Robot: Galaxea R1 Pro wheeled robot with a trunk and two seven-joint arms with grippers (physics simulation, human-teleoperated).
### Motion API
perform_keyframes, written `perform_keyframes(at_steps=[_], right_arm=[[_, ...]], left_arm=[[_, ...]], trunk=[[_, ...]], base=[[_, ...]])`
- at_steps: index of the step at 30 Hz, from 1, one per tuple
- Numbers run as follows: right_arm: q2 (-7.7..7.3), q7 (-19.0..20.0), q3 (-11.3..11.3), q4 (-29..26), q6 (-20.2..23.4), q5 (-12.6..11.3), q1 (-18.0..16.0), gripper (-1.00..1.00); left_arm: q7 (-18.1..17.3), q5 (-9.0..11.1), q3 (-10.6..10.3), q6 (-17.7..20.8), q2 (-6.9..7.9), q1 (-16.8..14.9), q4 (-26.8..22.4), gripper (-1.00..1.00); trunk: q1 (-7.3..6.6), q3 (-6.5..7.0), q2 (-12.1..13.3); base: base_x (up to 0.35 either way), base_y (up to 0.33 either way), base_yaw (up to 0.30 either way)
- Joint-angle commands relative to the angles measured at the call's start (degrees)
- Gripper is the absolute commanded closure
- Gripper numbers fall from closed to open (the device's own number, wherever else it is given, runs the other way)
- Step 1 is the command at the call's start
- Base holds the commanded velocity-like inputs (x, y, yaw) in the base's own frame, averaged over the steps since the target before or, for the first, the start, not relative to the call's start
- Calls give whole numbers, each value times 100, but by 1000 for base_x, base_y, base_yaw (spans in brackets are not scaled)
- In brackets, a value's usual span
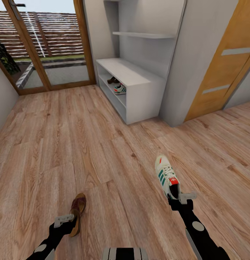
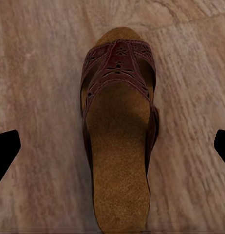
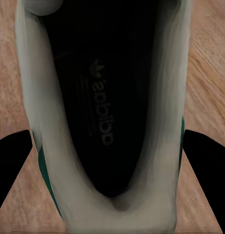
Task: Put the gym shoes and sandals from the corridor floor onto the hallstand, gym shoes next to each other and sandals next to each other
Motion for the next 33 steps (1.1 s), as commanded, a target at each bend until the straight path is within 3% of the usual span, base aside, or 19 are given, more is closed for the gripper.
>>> perform_keyframes(at_steps=[1, 17, 23, 27, 30, 33], right_arm=[[-1, -21, 4, 1, -13, 29, -2, 100], [-4, -21, 6, -22, -13, 29, -2, 100], [-16, -21, -14, -326, 82, 31, -2, 100], [-13, -21, -22, -738, 641, 29, -2, 100], [-6, -21, -23, -1449, 1415, 23, -3, 100], [-3, -21, -13, -2072, 1883, 25, -5, 100]], left_arm=[[-55, 50, 22, -15, 0, -3, 20, -100], [-49, 52, 27, -52, 0, -4, 105, -100], [-49, 58, 25, -52, -5, -3, 108, -100], [-50, 59, 22, -52, -8, -3, 107, -100], [-50, 59, 21, -52, -9, -3, 107, -100], [-50, 59, 21, -52, -9, -3, 106, -100]], trunk=[[1, -26, -3], [42, -381, -24], [58, -514, -32], [68, -603, -38], [76, -669, -42], [84, -735, -46]], base=[[0, 0, 0], [0, 0, 0], [0, 0, 0], [0, 0, 0], [0, 0, 0], [0, 0, 0]])
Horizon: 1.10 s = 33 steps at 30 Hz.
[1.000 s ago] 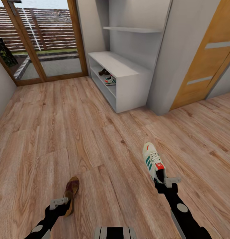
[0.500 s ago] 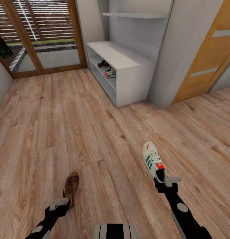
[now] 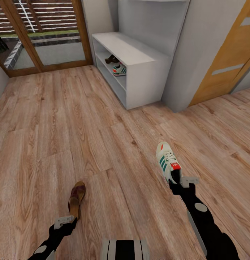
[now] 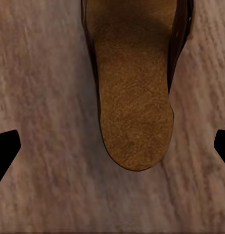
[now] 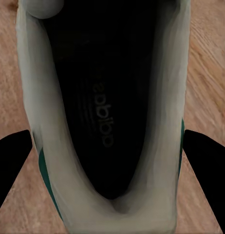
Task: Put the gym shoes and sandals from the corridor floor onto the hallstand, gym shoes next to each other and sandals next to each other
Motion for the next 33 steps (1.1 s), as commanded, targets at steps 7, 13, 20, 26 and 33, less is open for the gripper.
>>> perform_keyframes(at_steps=[7, 13, 20, 26, 33], right_arm=[[0, -14, 24, -524, 462, 23, 2, 100], [-7, -17, 27, -377, 492, 26, 3, 100], [-2, -17, 27, -367, 493, 25, 3, 100], [0, -17, 27, -366, 493, 25, 3, 100], [0, -17, 27, -366, 493, 25, 3, 100]], left_arm=[[-58, 44, 24, -6, -1, -3, 6, -100], [-59, 43, 24, -6, -1, -3, 6, -100], [-60, 35, 24, -6, 1, -3, 6, -100], [-61, 28, 26, -6, 3, -3, 6, -100], [-57, 27, 29, -6, 6, -3, 6, -100]], trunk=[[17, -160, -11], [33, -293, -19], [35, -361, -20], [35, -382, -20], [35, -385, -20]], base=[[0, 0, 0], [0, 0, 0], [0, 0, 0], [43, 0, 0], [232, 0, -19]])
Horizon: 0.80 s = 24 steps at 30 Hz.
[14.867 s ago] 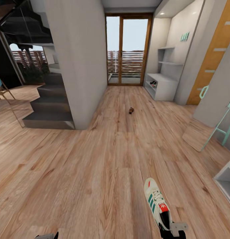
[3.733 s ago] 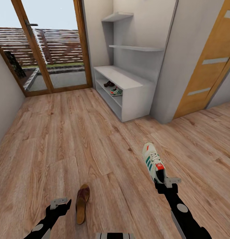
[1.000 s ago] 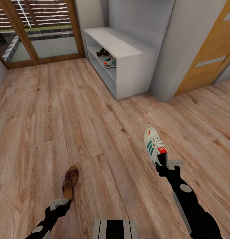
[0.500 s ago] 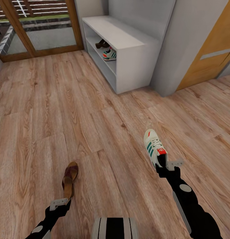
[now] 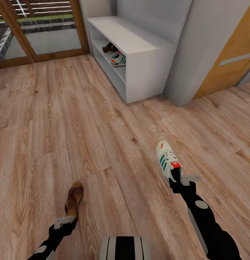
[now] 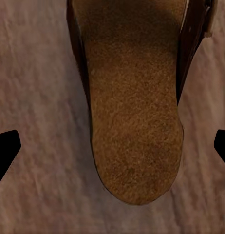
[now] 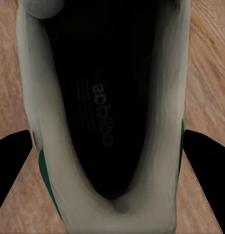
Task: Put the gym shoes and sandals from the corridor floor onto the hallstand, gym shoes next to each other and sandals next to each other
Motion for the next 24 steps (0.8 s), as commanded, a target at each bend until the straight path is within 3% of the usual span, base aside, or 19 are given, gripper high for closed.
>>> perform_keyframes(at_steps=[1, 7, 17, 24], right_arm=[[-2, -14, 6, -8, 35, 28, -2, 100], [-2, -14, 6, -7, 35, 28, -2, 100], [-2, -14, 6, -7, 35, 28, -2, 100], [-2, -14, 6, -7, 35, 28, -2, 100]], left_arm=[[-58, 48, 24, -6, 0, -2, 6, -100], [-64, 53, 24, -6, -1, -2, 6, -100], [-58, 54, 27, -8, 2, -4, 4, -100], [-58, 62, 28, -215, 2, -4, 5, -100]], trunk=[[1, -4, -1], [1, -4, -1], [1, -4, -1], [1, -4, -1]], base=[[133, 0, -141], [45, 0, -140], [1, 0, -7], [0, 0, 0]])
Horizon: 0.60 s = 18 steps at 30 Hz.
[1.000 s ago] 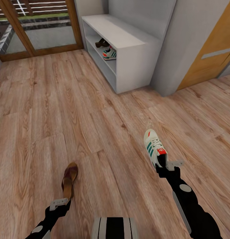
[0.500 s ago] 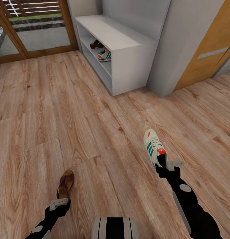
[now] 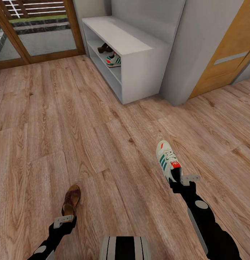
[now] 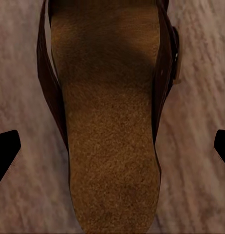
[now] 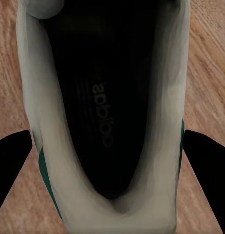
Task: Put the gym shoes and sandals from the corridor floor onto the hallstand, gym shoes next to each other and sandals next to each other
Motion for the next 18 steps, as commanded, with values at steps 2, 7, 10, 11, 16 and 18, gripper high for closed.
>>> perform_keyframes(at_steps=[2, 7, 10, 11, 16, 18], right_arm=[[-2, -14, 6, -8, 35, 27, -2, 100], [-2, -14, 6, -8, 35, 27, -2, 100], [-2, -14, 6, -8, 35, 27, -2, 100], [-2, -14, 6, -8, 35, 27, -2, 100], [-2, -14, 6, -8, 35, 27, -2, 100], [-2, -14, 6, -8, 35, 27, -2, 100]], left_arm=[[-56, 51, 23, -107, -1, -2, 11, -100], [-55, 48, 23, -198, -1, -2, 19, -100], [-49, 46, 23, -222, -1, 3, 23, -100], [-35, 45, 23, -228, -1, 4, 24, -100], [58, 52, 23, -236, -1, 7, 25, -100], [71, 55, 23, -237, -1, 7, 25, -100]], trunk=[[-1, -3, -1], [12, -114, -8], [20, -190, -12], [22, -217, -13], [35, -364, -20], [40, -426, -23]], base=[[0, 0, 0], [0, 0, 0], [0, 0, 0], [0, 0, 0], [0, 0, 0], [0, 0, 0]])
